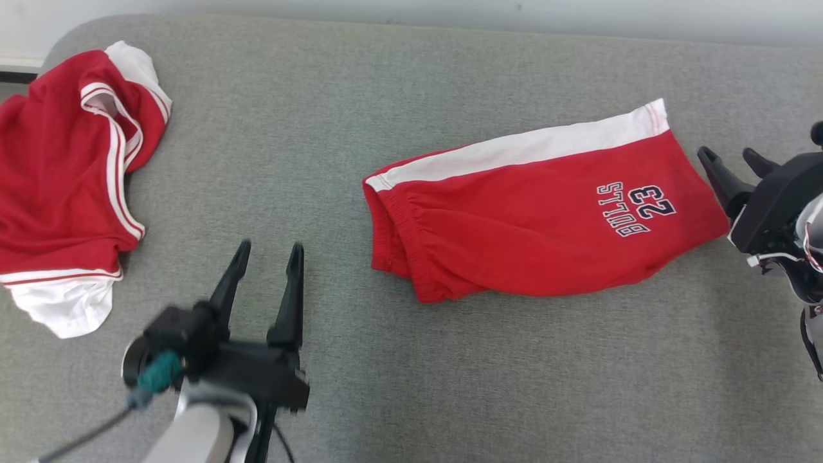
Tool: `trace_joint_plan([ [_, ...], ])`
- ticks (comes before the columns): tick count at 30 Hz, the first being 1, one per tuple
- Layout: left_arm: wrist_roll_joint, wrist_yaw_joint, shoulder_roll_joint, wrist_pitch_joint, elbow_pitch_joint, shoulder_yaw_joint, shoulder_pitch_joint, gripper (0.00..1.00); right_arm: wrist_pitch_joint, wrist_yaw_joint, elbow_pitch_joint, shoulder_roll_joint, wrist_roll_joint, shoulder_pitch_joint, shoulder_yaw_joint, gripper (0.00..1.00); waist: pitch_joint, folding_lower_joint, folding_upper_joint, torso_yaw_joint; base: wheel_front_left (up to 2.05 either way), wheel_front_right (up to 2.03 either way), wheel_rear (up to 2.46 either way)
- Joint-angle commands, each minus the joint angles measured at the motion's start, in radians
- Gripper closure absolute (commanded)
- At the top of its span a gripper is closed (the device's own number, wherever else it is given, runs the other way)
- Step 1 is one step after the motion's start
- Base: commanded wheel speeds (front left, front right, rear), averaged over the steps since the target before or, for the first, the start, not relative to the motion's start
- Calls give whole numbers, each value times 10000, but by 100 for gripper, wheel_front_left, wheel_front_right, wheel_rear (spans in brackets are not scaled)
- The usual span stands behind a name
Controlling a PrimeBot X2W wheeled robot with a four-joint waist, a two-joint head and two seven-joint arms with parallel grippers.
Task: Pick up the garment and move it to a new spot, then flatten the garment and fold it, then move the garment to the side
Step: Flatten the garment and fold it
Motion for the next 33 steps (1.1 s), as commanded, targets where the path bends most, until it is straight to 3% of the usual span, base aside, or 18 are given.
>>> trace_joint_plan([
  [1, 499, 51, -66, -27, -291, 286, 556, 0, 74, -18, 70, 119, -183, 152, -216, 0, -6, 2, 1, 99, 0, 0, 0],
  [10, 2838, -73, -699, -31, -1646, 1393, 2456, 0, 692, -18, 517, 486, -1186, 219, -1681, 0, 266, 2, 1, 679, 0, 0, 0],
  [20, 3673, -607, -1659, -30, -2085, 2372, 3540, 0, 1119, -18, 1012, 900, -2200, 213, -2722, 0, 390, 2, 1, 1226, 0, 0, 0],
  [29, 4033, -1160, -2147, -32, -1937, 2907, 3920, 0, 1897, -20, 1464, 1226, -3074, 526, -3204, 0, 452, 2, 1, 1433, 0, 0, 0],
  [30, 4055, -1228, -2187, -31, -1880, 2934, 3934, 0, 1949, -20, 1527, 1211, -3246, 568, -3340, 30, 450, 2, 1, 1439, 0, 0, 0],
  [31, 4096, -1255, -2215, -32, -1854, 2968, 3937, 0, 1991, -23, 1555, 1210, -3401, 609, -3445, 53, 447, 2, 1, 1441, 0, 0, 0],
  [32, 4124, -1317, -2245, -32, -1833, 3004, 3936, 0, 2007, -26, 1554, 1232, -3525, 635, -3553, 66, 443, 2, 1, 1437, 0, 0, 0],
  [33, 4134, -1335, -2274, -32, -1796, 3025, 3949, 0, 1988, -26, 1530, 1260, -3646, 651, -3663, 91, 441, 2, 1, 1428, 0, 0, 0],
])
